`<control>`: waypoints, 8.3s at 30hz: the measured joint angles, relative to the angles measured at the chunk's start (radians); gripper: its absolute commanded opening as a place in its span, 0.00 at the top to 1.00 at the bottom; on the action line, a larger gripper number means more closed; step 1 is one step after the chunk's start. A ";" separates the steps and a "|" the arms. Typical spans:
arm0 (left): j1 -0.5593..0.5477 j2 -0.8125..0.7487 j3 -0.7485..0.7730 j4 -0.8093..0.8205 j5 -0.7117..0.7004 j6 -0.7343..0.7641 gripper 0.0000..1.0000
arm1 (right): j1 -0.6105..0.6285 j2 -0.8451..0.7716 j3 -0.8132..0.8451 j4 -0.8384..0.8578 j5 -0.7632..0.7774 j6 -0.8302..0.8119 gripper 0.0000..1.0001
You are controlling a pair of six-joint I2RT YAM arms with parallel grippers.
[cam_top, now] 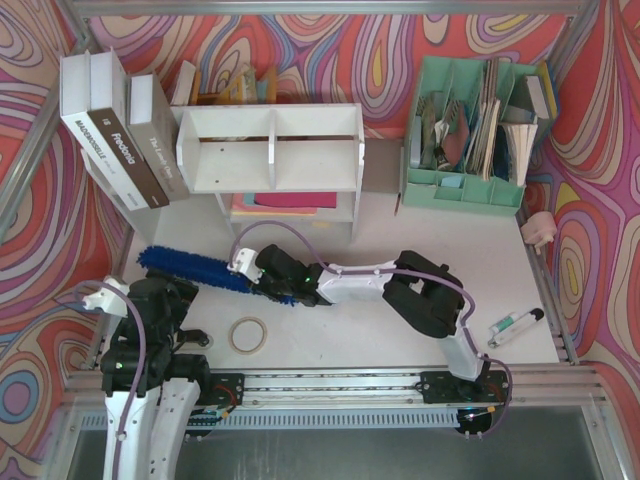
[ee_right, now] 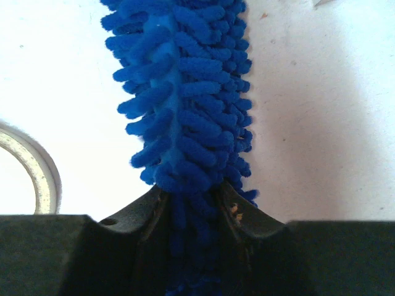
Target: Dust the bookshelf with a duster
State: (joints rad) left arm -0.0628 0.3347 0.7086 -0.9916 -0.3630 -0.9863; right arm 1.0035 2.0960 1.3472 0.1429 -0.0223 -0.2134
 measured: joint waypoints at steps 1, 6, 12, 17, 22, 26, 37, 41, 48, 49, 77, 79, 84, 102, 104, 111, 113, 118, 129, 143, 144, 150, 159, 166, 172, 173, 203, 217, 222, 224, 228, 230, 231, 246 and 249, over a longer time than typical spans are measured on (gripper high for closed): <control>0.000 0.000 0.000 0.000 0.000 0.000 0.02 | 0.002 -0.006 -0.001 0.005 0.006 -0.007 0.70; 0.000 0.000 0.000 0.000 -0.001 0.000 0.02 | 0.014 -0.043 -0.039 0.027 0.023 -0.025 0.76; 0.000 0.005 0.000 -0.001 -0.006 -0.013 0.02 | 0.032 -0.095 -0.095 0.030 0.043 -0.034 0.85; 0.000 0.066 -0.002 0.001 0.000 -0.070 0.02 | 0.050 -0.190 -0.184 0.037 0.063 -0.030 0.93; 0.000 0.134 -0.058 0.076 0.061 -0.127 0.02 | 0.053 -0.330 -0.286 0.058 0.084 -0.009 1.00; 0.000 0.151 -0.093 0.134 0.088 -0.174 0.04 | 0.053 -0.406 -0.340 0.093 0.106 0.016 1.00; 0.000 0.228 -0.236 0.376 0.131 -0.247 0.06 | 0.053 -0.473 -0.447 0.129 0.123 0.077 1.00; 0.000 0.242 -0.243 0.447 0.135 -0.252 0.06 | 0.056 -0.506 -0.462 0.129 0.122 0.084 1.00; 0.000 0.336 -0.259 0.573 0.136 -0.256 0.13 | 0.074 -0.537 -0.463 0.129 0.123 0.091 1.00; 0.000 0.350 -0.263 0.591 0.138 -0.256 0.15 | 0.079 -0.537 -0.463 0.129 0.123 0.091 1.00; 0.000 0.222 -0.080 0.412 0.061 -0.208 1.00 | 0.135 -0.659 -0.453 0.064 0.096 0.094 0.30; 0.000 0.202 -0.061 0.378 0.050 -0.203 1.00 | 0.135 -0.709 -0.458 0.025 0.087 0.089 0.28; 0.000 0.192 -0.001 0.313 0.011 -0.166 1.00 | 0.135 -0.801 -0.459 -0.090 0.058 0.088 0.24; 0.000 0.197 0.077 0.262 -0.050 -0.117 1.00 | 0.134 -0.882 -0.552 -0.264 0.022 0.127 0.13; 0.000 0.198 0.090 0.256 -0.049 -0.117 1.00 | 0.134 -0.879 -0.558 -0.262 0.022 0.129 0.13; 0.000 0.199 0.117 0.249 -0.037 -0.124 1.00 | 0.134 -0.833 -0.568 -0.249 0.021 0.132 0.18; 0.000 0.200 0.119 0.248 -0.027 -0.129 1.00 | 0.134 -0.818 -0.568 -0.243 0.017 0.132 0.19; 0.000 0.210 0.121 0.247 0.000 -0.146 1.00 | 0.134 -0.785 -0.568 -0.225 0.002 0.132 0.25; 0.000 0.214 0.121 0.245 0.037 -0.170 1.00 | 0.133 -0.750 -0.568 -0.200 -0.006 0.132 0.44; 0.000 0.209 0.121 0.248 0.026 -0.177 0.98 | 0.135 -0.744 -0.568 -0.195 -0.024 0.136 0.89; 0.000 0.210 0.121 0.248 0.026 -0.177 0.92 | 0.134 -0.744 -0.568 -0.195 -0.024 0.136 0.94; 0.000 0.208 0.121 0.248 0.021 -0.178 0.53 | 0.134 -0.746 -0.568 -0.192 -0.018 0.143 1.00; 0.000 0.183 0.180 0.160 -0.024 -0.170 0.02 | 0.133 -0.827 -0.590 -0.209 0.048 0.161 1.00; 0.000 0.166 0.385 0.047 -0.149 -0.090 0.02 | 0.134 -0.923 -0.589 -0.274 0.059 0.159 1.00; 0.001 0.071 0.491 -0.018 -0.332 -0.005 0.02 | 0.129 -1.056 -0.588 -0.335 0.128 0.204 1.00; 0.001 0.051 0.494 -0.022 -0.356 0.010 0.02 | 0.129 -1.070 -0.583 -0.343 0.140 0.213 1.00; 0.001 0.012 0.343 -0.056 -0.347 0.113 0.02 | 0.122 -0.689 -0.338 -0.312 0.331 0.459 1.00; 0.001 0.006 0.319 -0.057 -0.335 0.116 0.02 | 0.117 -0.779 -0.288 -0.274 0.319 0.468 1.00; 0.001 0.006 0.315 -0.057 -0.332 0.116 0.02 | 0.116 -0.698 -0.286 -0.265 0.309 0.484 1.00; 0.001 0.005 0.313 -0.057 -0.332 0.116 0.02 | 0.116 -0.670 -0.286 -0.272 0.309 0.487 1.00; 0.001 -0.006 0.304 -0.058 -0.332 0.116 0.02 | 0.113 -0.637 -0.286 -0.287 0.318 0.498 1.00; 0.001 -0.012 0.303 -0.059 -0.329 0.116 0.02 | 0.098 -0.626 -0.281 -0.291 0.321 0.508 1.00; 0.001 -0.015 0.302 -0.059 -0.326 0.116 0.02 | 0.086 -0.623 -0.279 -0.291 0.322 0.513 1.00; 0.001 -0.017 0.302 -0.059 -0.284 0.158 0.02 | 0.055 -0.700 -0.167 -0.312 0.288 0.517 1.00; 0.001 -0.017 0.302 -0.059 -0.280 0.158 0.02 | 0.062 -0.706 -0.109 -0.320 0.272 0.517 1.00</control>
State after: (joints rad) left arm -0.0616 0.3180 1.0107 -1.0508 -0.6434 -0.8288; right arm 1.0653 1.3903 1.2377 -0.1776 0.2493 0.3031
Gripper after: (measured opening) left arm 0.982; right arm 0.340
